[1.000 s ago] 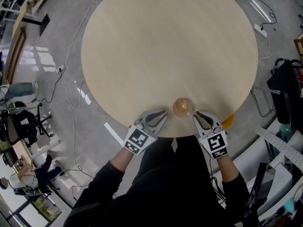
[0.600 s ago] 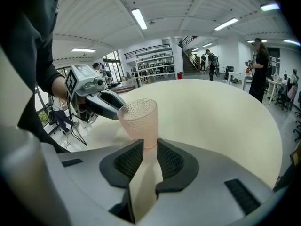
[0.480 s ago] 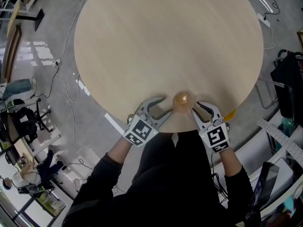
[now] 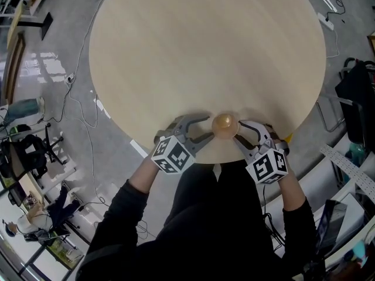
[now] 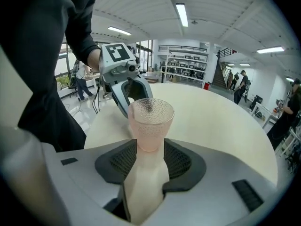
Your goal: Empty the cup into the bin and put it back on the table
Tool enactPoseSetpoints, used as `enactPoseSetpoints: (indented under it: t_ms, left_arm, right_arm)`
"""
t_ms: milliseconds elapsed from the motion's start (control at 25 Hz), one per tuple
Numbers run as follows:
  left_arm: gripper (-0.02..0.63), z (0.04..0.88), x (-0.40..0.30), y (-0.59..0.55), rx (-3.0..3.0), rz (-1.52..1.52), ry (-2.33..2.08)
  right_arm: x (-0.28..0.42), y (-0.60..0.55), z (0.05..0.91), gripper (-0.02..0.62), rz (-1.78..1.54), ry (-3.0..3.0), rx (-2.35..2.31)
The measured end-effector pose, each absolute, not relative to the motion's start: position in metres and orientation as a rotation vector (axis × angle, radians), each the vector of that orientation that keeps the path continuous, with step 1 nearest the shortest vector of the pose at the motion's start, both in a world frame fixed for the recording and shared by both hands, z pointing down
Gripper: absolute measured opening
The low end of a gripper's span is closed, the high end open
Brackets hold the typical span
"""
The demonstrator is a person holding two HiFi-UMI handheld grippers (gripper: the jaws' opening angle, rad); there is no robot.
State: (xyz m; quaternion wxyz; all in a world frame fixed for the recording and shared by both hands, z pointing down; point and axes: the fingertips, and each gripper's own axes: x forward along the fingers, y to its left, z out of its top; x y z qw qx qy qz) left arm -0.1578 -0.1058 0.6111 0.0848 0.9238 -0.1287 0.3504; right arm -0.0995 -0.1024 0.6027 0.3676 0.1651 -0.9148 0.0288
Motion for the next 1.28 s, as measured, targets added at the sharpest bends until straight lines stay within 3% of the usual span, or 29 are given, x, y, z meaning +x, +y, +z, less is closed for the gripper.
enactPoseSetpoints:
  t_ms: [840,1280]
  left_arm:
    - [0.210,0.581,-0.137,-0.092,2.789,0.942,-0.330]
    - [0.210,0.523,-0.115,-0.066,2.807,0.793,-0.377]
  right_arm:
    - [-0.096,-0.093,0.576,0.167,0.160,-2.447,0.389]
    - [-0.075,-0.067,0.519,0.167,0.184,-2.532,0.447]
